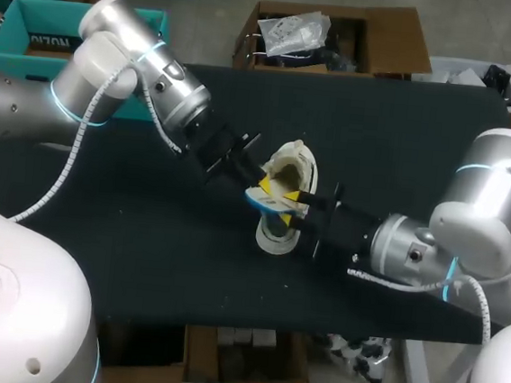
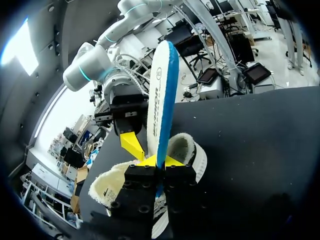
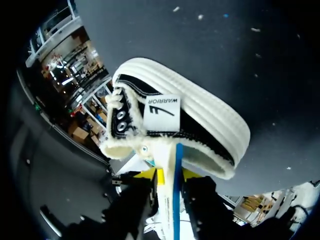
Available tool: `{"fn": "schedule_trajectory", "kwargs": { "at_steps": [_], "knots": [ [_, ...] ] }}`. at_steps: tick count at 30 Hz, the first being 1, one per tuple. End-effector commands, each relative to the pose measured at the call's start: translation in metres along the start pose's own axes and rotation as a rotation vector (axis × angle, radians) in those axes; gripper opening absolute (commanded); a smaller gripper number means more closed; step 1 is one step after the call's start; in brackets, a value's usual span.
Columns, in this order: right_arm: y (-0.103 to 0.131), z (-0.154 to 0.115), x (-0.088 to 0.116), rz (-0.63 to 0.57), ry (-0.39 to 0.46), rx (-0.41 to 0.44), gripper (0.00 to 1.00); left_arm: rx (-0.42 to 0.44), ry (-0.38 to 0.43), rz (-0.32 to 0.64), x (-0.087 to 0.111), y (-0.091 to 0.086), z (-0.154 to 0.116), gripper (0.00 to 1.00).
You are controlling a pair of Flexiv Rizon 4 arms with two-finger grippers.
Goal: Open the shoe tongue, take the insole out of the shoe, put the insole back into the shoe, and pack the shoe into the shoebox
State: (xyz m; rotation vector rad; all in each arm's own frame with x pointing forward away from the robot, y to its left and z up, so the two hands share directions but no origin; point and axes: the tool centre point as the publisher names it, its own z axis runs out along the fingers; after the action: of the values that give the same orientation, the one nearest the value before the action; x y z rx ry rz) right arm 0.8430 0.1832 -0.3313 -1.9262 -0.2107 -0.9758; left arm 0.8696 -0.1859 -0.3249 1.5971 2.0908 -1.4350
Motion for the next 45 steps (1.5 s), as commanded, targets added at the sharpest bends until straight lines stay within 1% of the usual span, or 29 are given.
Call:
{"fn": "schedule_trajectory", "kwargs": {
  "at_steps": [1,7,8,9,10,16,19,36,39,40,42,43,45],
  "knots": [
    [-0.006,-0.003,0.000,-0.007,0.004,-0.016,0.29,-0.005,-0.004,0.000,0.000,0.001,0.002,0.00],
    [-0.010,-0.004,-0.001,-0.017,0.000,-0.023,0.30,-0.019,-0.003,-0.007,0.000,0.002,0.004,0.00],
    [-0.010,-0.004,-0.001,-0.019,-0.001,-0.023,0.25,-0.020,-0.003,-0.008,0.000,0.003,0.004,0.00],
    [-0.010,-0.004,-0.001,-0.021,-0.002,-0.024,0.15,-0.023,-0.004,-0.010,0.001,0.003,0.005,0.00],
    [-0.010,-0.004,-0.001,-0.027,-0.004,-0.024,0.00,-0.028,-0.005,-0.014,0.001,0.003,0.005,0.00],
    [-0.006,-0.003,-0.001,-0.040,-0.016,-0.011,0.00,-0.052,-0.012,-0.030,0.002,0.004,0.006,0.00],
    [-0.005,0.000,0.001,-0.039,-0.046,0.012,0.00,-0.052,-0.012,-0.030,0.002,0.004,0.006,0.00],
    [-0.005,0.000,0.001,-0.039,-0.046,0.012,0.00,-0.052,-0.012,-0.030,0.002,0.004,0.006,0.00],
    [-0.005,-0.003,0.000,-0.061,-0.026,0.005,0.00,-0.061,-0.015,-0.016,0.001,0.004,0.006,0.00],
    [-0.005,-0.004,-0.001,-0.072,-0.018,-0.006,0.00,-0.049,-0.021,-0.008,0.000,0.004,0.007,0.00],
    [-0.003,-0.005,-0.004,-0.078,-0.009,-0.003,0.00,-0.072,-0.022,0.006,-0.003,0.005,0.007,0.00],
    [-0.002,-0.004,-0.005,-0.086,-0.001,-0.011,0.00,-0.064,-0.030,0.017,-0.004,0.005,0.007,0.00],
    [0.000,-0.003,-0.007,-0.088,0.006,-0.014,0.00,-0.076,-0.032,0.024,-0.006,0.007,0.007,0.00]
  ]
}}
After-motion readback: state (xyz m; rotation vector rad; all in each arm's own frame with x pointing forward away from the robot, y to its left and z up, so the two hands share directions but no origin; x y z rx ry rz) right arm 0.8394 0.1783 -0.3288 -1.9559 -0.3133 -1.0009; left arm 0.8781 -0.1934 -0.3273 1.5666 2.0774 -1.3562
